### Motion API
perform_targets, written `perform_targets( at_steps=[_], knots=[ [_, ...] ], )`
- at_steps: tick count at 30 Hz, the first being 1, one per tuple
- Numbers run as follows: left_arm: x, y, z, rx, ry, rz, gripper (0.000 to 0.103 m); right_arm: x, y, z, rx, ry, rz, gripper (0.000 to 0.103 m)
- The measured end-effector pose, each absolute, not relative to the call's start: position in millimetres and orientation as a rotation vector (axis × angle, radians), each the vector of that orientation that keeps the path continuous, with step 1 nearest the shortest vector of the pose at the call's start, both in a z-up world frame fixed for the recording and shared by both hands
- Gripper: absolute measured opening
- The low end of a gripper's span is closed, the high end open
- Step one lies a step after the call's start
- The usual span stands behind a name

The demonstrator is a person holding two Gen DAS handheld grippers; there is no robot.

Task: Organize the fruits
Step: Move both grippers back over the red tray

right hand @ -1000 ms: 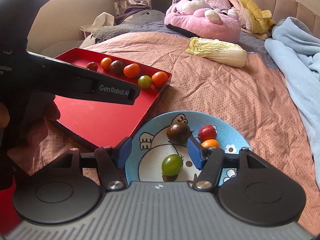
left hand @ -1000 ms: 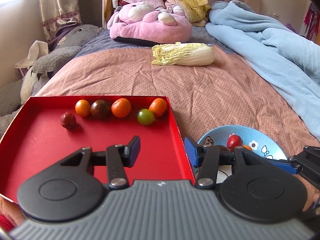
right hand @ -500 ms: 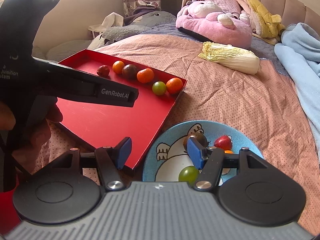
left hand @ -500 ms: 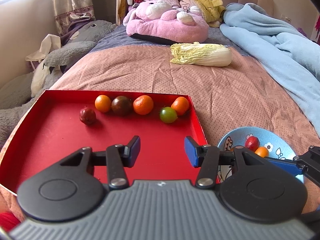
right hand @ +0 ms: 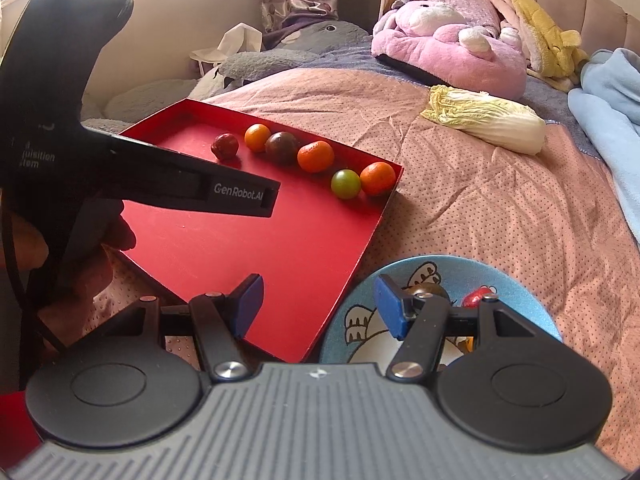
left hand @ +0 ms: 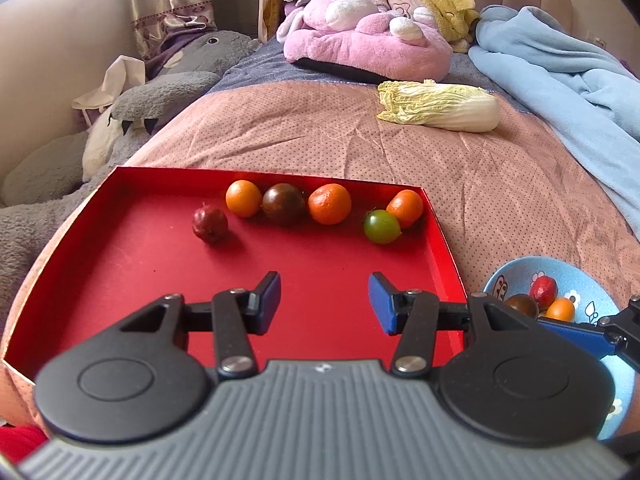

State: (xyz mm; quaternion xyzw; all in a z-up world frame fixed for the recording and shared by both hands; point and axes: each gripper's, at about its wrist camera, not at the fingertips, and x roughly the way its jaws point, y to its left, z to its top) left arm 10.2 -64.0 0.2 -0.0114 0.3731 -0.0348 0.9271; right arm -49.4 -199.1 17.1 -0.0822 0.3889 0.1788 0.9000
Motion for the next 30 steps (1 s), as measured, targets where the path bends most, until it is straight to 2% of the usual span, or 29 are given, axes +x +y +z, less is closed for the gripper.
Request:
perform_targets(
  at_steps=[19, 30],
  knots=[
    [15.5, -57.6, -1.8, -0.036, 0.774, -0.057, 0.052, -35.2, -183.2, 7.6, -0.179, 0.82, 0.393, 0.067],
    [26.6, -22.7, -2.7, -0.087, 0.812, 0.035, 0.052, -12.2, -174.0, 1.5, -0.164, 0.824, 0.405, 0.067]
  ],
)
